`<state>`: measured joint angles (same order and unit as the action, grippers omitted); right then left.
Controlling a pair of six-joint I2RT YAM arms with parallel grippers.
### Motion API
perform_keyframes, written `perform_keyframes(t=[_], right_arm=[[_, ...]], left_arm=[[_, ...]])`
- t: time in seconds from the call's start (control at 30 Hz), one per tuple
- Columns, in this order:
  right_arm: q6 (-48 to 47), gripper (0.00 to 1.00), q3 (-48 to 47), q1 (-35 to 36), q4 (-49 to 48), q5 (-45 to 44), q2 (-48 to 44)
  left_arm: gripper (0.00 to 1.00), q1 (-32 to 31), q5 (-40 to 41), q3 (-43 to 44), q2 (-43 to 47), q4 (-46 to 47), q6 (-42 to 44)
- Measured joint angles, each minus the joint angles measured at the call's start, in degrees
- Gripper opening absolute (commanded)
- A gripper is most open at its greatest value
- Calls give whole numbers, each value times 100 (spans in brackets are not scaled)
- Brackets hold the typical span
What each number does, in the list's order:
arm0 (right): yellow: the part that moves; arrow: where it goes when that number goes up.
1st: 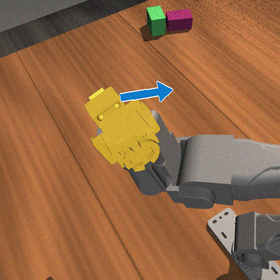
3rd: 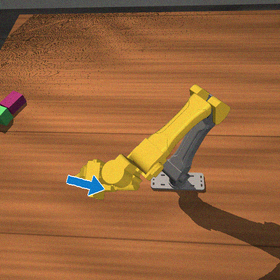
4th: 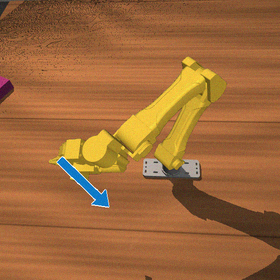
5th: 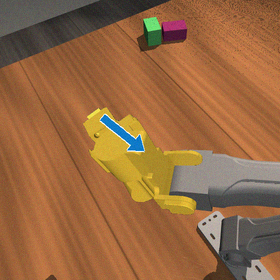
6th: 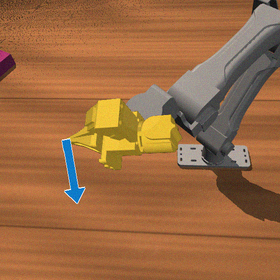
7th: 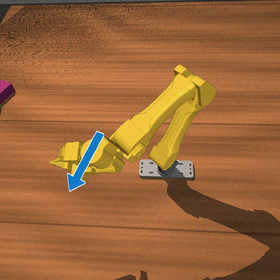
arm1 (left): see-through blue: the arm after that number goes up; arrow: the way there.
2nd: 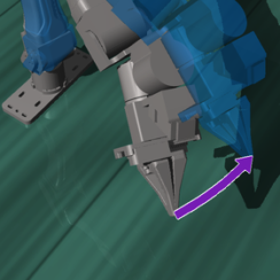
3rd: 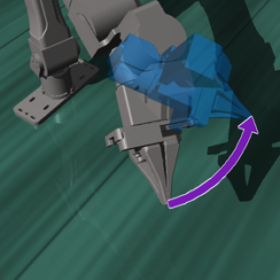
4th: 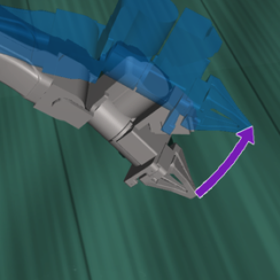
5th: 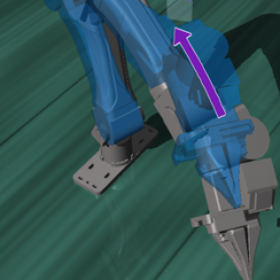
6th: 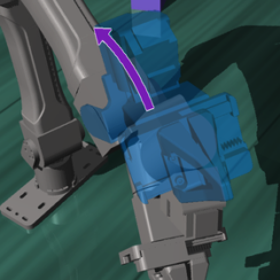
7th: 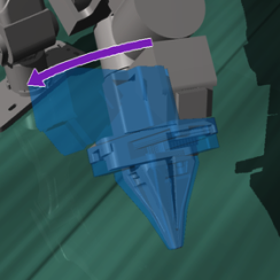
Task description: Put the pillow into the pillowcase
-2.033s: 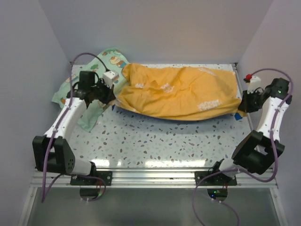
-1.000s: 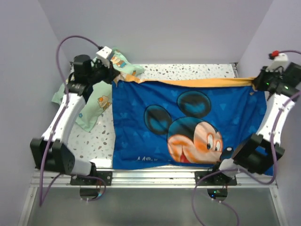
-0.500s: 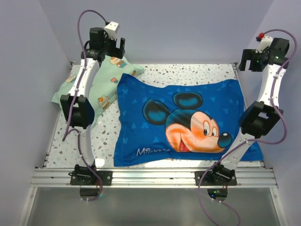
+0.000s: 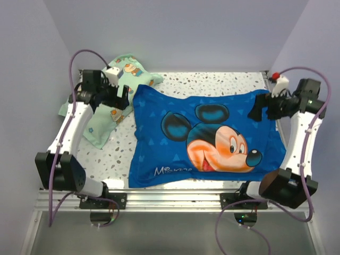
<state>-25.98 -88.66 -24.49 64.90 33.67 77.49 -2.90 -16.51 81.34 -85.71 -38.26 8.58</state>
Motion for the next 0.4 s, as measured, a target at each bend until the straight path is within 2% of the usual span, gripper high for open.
perform_keyframes(t=[0.1,0.2,0.4], right_arm=[[-46,99,1257,0,76,142,-590],[-66,99,2059,0,133,260,-1027],[-63,98,2516,0,68,363,-1276]], left_arm=[[100,-11,-11,-1078,704,136,107],[100,-13,13,-1921,1104,212,146],[100,-13,101,-2555,1222,271,142]])
